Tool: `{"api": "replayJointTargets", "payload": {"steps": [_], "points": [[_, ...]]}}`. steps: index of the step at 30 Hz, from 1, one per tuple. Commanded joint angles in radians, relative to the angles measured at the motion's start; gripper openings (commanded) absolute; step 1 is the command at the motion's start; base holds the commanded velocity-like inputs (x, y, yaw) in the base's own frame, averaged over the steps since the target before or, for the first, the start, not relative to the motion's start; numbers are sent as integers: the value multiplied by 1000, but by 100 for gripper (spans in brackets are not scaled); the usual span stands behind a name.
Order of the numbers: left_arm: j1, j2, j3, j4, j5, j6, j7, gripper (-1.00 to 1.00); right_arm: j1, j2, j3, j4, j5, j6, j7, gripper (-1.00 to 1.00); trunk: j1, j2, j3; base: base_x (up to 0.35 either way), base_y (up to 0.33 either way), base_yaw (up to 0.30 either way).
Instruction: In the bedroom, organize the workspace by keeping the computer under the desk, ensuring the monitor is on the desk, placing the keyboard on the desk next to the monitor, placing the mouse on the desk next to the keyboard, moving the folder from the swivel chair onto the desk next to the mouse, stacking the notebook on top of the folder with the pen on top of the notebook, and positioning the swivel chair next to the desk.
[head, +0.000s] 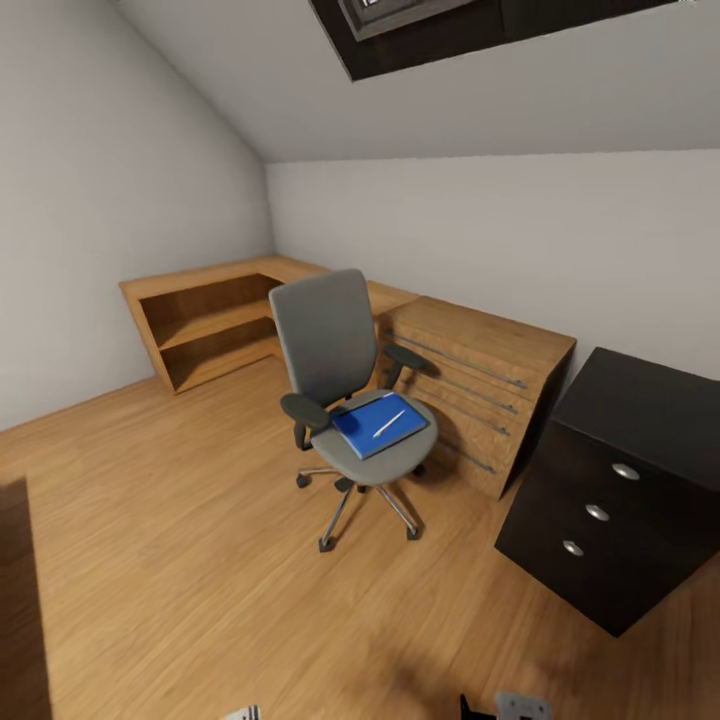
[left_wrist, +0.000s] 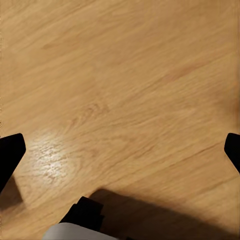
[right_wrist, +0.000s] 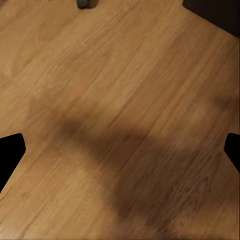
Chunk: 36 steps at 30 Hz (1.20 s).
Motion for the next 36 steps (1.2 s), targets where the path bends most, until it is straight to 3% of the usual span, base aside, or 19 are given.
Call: {"api": "replayJointTargets", "payload": {"steps": [1,3,4,10,24,36], "points": [[0,0,-5,2,5,0,7,100,-1,-1,-5,1,10,-3,-6,100,-4,7,2,0,0,0],[0,2,-6,7,5,-7,7,100,-1,-1,-3,0,11,-4,-6,100,-12,21,7,0,0,0],[0,4,-7,69,4,-16,6,100,-1,-1,-1,0,11,-4,-6,100,-16,28,10,0,0,-4],[0,-1,-8,144,6,-28,6,100,-1,0,1,0,13,-5,-4,100,-39,70,29,0,0,-115],[0,0,-1,189,17,-27,-1,100,-1,3,3,0,19,-13,-3,100,-92,168,73,0,0,-250],[0,1,-2,196,13,-28,-78,100,-1,2,2,0,18,-15,-3,100,-138,252,115,0,0,-239]]}}
